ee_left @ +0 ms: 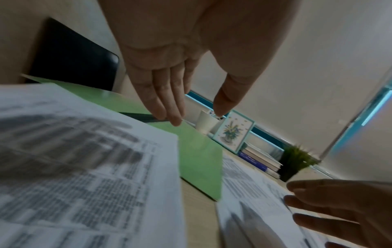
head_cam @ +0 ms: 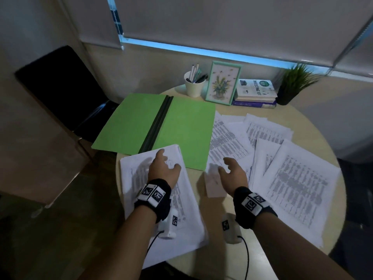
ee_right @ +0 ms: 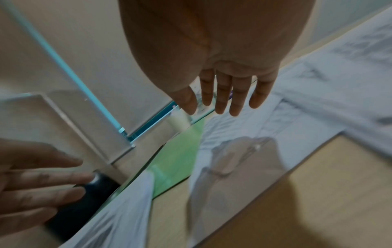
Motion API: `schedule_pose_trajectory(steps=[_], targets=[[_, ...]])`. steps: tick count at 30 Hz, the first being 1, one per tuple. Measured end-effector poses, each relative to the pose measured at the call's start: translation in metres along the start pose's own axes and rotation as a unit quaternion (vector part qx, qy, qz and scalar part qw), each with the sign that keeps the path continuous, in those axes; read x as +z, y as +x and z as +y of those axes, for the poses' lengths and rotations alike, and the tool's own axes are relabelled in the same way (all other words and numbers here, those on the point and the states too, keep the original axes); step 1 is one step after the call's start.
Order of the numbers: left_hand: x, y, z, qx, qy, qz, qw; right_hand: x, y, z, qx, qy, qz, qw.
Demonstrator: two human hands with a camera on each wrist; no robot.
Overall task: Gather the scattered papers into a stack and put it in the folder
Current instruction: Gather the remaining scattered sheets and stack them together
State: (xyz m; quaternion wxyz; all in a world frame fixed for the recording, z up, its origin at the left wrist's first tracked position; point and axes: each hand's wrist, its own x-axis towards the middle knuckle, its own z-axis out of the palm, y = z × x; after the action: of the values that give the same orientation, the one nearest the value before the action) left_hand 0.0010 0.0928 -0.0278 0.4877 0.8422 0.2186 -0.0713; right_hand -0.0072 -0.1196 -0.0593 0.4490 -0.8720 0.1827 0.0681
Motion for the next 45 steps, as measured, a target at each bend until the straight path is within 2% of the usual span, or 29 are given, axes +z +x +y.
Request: schedule_pose_trajectory(steps=[4, 6, 8, 10, 13, 15, 17, 19, 22, 26, 29, 32, 36, 38, 40, 43, 45], targets=[[0.050, -0.016, 0.035, 0.016, 0.017, -0.102, 0.994, -0.075, 0.007, 0.052, 0.058, 0.032, 0.118, 0.991], [0.077, -0.029, 0.045, 0.007, 0.037, -0.156, 0.987, -0.114, 0.007, 0.087, 0.127, 0.033, 0.185, 0.974], [0.104, -0.037, 0.053, -0.004, 0.048, -0.191, 0.980, -0.145, 0.014, 0.118, 0.182, -0.017, 0.242, 0.953], [0.131, -0.046, 0.058, -0.015, 0.064, -0.217, 0.974, -0.167, 0.023, 0.148, 0.219, -0.072, 0.239, 0.943], [0.170, -0.060, 0.058, -0.055, 0.098, -0.259, 0.959, -0.184, 0.033, 0.187, 0.281, -0.127, 0.152, 0.939], [0.190, -0.061, 0.063, -0.070, 0.090, -0.275, 0.955, -0.188, 0.038, 0.197, 0.295, -0.141, 0.127, 0.936], [0.206, -0.055, 0.071, -0.087, 0.055, -0.276, 0.955, -0.189, 0.043, 0.188, 0.284, -0.162, 0.117, 0.938], [0.219, -0.049, 0.075, -0.127, 0.006, -0.278, 0.952, -0.185, 0.041, 0.174, 0.270, -0.210, 0.074, 0.937], [0.235, -0.053, 0.077, -0.149, 0.015, -0.283, 0.947, -0.179, 0.034, 0.172, 0.242, -0.229, 0.028, 0.943], [0.261, -0.050, 0.061, -0.077, 0.098, -0.286, 0.950, -0.184, 0.030, 0.180, 0.205, -0.214, -0.016, 0.955], [0.262, -0.066, 0.079, -0.010, 0.155, -0.264, 0.952, -0.188, 0.026, 0.187, 0.167, -0.212, -0.035, 0.962], [0.258, -0.078, 0.093, 0.026, 0.128, -0.232, 0.964, -0.193, 0.023, 0.196, 0.150, -0.206, -0.008, 0.967], [0.241, -0.083, 0.100, 0.044, 0.064, -0.207, 0.975, -0.205, 0.023, 0.203, 0.194, -0.098, 0.079, 0.973], [0.225, -0.081, 0.101, 0.052, 0.045, -0.205, 0.976, -0.209, 0.024, 0.188, 0.192, 0.048, 0.111, 0.974], [0.208, -0.077, 0.103, 0.057, 0.027, -0.205, 0.977, -0.213, 0.023, 0.160, 0.125, 0.193, 0.108, 0.967], [0.184, -0.073, 0.112, 0.076, -0.005, -0.183, 0.980, -0.219, 0.026, 0.108, 0.003, 0.231, 0.059, 0.971], [0.168, -0.072, 0.122, 0.101, -0.034, -0.154, 0.982, -0.221, 0.028, 0.075, -0.044, 0.255, 0.062, 0.964]])
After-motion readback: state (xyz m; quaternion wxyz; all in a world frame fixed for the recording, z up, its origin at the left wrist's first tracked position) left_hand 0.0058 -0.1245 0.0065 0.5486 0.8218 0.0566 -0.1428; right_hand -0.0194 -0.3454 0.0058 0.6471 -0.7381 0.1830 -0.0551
